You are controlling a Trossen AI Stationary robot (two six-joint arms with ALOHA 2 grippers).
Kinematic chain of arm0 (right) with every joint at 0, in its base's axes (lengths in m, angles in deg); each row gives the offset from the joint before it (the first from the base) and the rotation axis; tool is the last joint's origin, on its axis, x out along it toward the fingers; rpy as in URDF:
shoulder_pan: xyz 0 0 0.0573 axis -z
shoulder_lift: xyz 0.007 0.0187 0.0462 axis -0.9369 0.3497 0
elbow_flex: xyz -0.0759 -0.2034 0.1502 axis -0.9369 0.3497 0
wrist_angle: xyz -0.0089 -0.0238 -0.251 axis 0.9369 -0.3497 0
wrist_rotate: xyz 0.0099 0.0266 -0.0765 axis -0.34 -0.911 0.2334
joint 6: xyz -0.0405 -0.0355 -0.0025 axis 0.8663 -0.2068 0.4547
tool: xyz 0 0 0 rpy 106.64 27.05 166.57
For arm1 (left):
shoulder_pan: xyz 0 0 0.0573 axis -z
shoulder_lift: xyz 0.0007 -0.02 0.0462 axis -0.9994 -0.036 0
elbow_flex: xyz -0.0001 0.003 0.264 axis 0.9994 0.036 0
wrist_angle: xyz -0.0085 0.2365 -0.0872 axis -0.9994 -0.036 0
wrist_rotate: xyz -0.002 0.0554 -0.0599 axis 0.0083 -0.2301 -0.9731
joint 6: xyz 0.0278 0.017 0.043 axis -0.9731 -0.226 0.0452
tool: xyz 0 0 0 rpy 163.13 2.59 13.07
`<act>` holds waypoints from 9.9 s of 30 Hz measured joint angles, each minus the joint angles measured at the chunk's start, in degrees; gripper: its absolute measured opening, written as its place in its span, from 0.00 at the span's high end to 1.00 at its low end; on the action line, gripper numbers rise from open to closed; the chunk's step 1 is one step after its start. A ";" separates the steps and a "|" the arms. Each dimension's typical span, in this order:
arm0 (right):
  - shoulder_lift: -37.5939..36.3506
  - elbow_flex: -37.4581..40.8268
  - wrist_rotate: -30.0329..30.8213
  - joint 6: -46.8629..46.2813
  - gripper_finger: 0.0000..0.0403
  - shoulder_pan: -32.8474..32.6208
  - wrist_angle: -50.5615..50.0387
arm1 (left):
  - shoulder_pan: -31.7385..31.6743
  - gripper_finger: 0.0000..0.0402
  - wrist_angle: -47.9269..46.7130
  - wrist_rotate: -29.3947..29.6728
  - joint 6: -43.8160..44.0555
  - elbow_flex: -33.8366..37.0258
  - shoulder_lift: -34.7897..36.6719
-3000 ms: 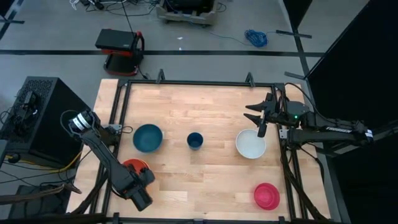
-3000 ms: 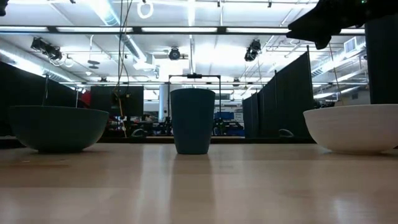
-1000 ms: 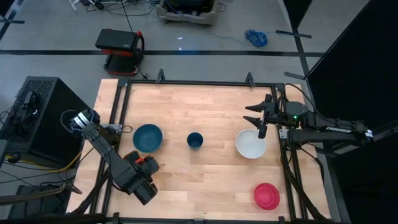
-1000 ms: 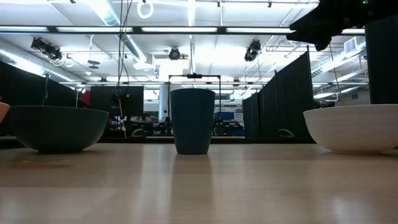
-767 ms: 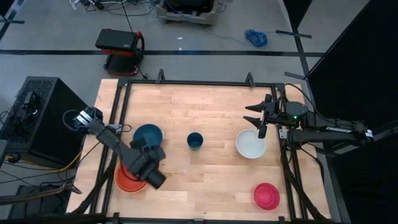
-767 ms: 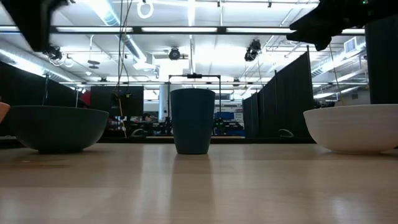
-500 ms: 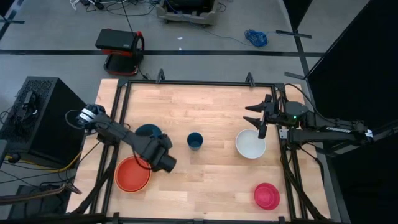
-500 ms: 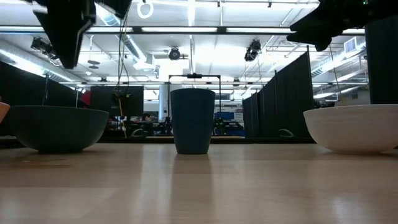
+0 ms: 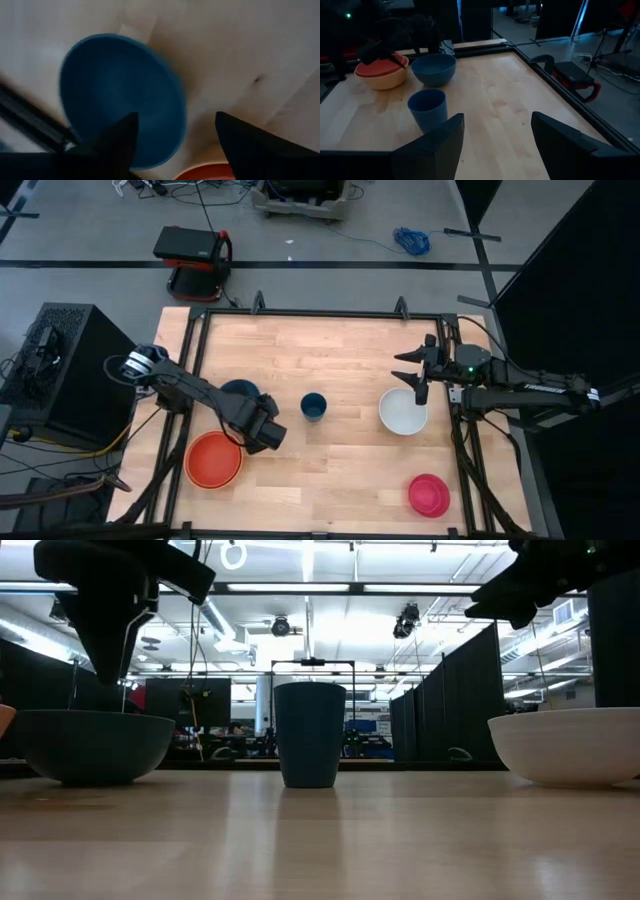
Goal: Nest bowls inside each other
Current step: Stack the blue bowl on top of the orange bowl, then move the cup from center to the top left of the table
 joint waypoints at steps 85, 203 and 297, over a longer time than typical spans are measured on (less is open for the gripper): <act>0.00 0.00 -0.56 0.51 0.48 -0.02 -0.01 | 28.01 1.00 15.96 -12.87 42.35 3.01 6.44; 65.51 -41.48 -6.75 1.18 0.56 -8.11 -6.14 | 27.90 0.53 -2.13 30.89 32.37 -11.52 6.44; 42.82 -23.57 -11.02 1.25 0.98 30.26 -33.81 | 27.55 0.53 -0.72 33.81 30.60 -11.49 3.88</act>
